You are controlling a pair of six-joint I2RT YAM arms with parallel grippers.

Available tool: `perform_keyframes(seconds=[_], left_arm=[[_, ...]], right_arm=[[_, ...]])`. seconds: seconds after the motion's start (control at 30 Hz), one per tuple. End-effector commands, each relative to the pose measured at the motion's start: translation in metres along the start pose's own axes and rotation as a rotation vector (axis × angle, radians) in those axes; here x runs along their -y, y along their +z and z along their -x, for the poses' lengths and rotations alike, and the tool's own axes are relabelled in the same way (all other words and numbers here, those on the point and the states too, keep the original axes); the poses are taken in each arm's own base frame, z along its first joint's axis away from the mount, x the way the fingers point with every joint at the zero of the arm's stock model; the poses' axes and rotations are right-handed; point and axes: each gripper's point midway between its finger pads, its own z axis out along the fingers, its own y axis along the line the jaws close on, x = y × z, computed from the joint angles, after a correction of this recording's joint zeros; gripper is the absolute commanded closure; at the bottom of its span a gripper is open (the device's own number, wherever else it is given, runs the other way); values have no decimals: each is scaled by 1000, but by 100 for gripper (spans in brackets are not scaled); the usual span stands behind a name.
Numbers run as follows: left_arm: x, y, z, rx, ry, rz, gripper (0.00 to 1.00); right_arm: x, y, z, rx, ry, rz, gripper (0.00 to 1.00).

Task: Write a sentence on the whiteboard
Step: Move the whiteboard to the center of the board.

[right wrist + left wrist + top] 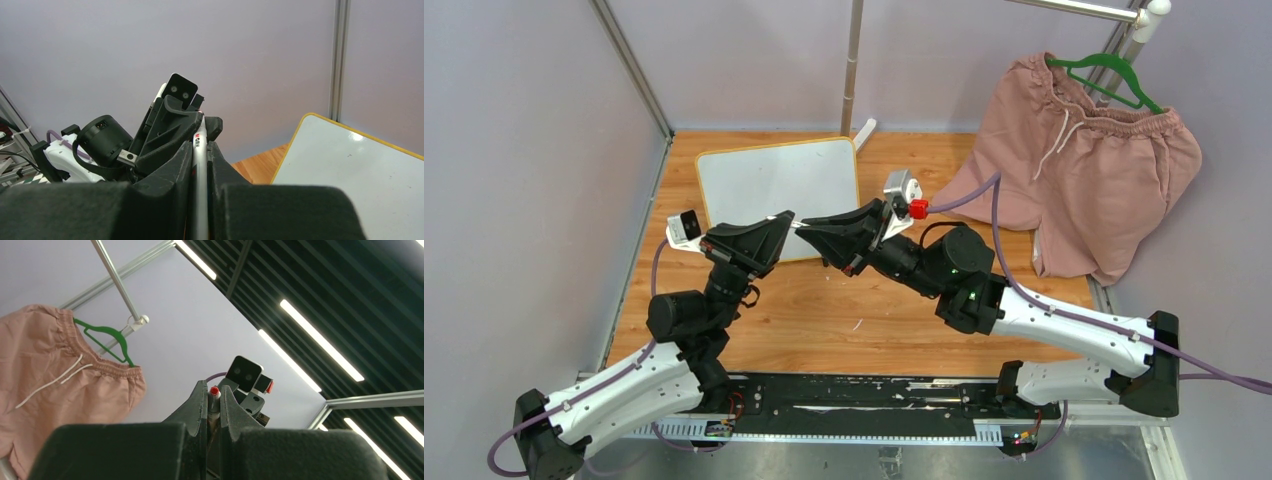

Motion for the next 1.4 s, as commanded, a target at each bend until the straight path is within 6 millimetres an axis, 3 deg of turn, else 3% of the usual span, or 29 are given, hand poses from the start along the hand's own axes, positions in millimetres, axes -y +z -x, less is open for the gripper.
perform_keyframes(seconds=[0.0, 0.03, 0.17, 0.2, 0.37, 0.4, 0.47, 0.57, 0.77, 0.97, 1.1, 1.17, 1.27, 1.37], left_arm=[[0, -1, -2, -9, 11, -1, 98], [-3, -2, -1, -6, 10, 10, 85], [-16, -15, 11, 33, 83, 95, 4], [-18, -20, 17, 48, 127, 118, 1], [-33, -44, 49, 62, 443, 310, 0], [-45, -52, 51, 6, 574, 381, 0], [-45, -54, 61, -71, 765, 453, 0], [-65, -61, 69, -235, 1014, 600, 0], [-84, -76, 106, -366, 1280, 889, 0], [-121, -104, 124, -441, 1224, 1067, 0], [-151, -123, 119, -427, 1076, 1144, 0], [-171, -135, 112, -411, 955, 1180, 0], [-208, -164, 83, -494, 793, 1223, 0], [-227, -188, 67, -529, 707, 1261, 0]], right_arm=[[-4, -5, 28, 90, -16, 1, 100], [-4, -6, 28, 86, -21, 1, 100], [7, -18, 28, 41, -54, -59, 100], [10, -24, 29, 30, -64, -79, 100], [32, -63, 25, -49, -118, -197, 100], [38, -72, 22, -70, -133, -225, 100], [47, -90, 17, -110, -153, -274, 100], [60, -117, 6, -168, -171, -343, 100], [72, -152, -3, -209, -176, -406, 100], [71, -167, -13, -253, -190, -390, 100], [66, -169, -14, -264, -193, -355, 100], [63, -171, -15, -270, -196, -339, 100], [63, -175, -18, -281, -206, -332, 100], [65, -180, -19, -278, -215, -340, 100]])
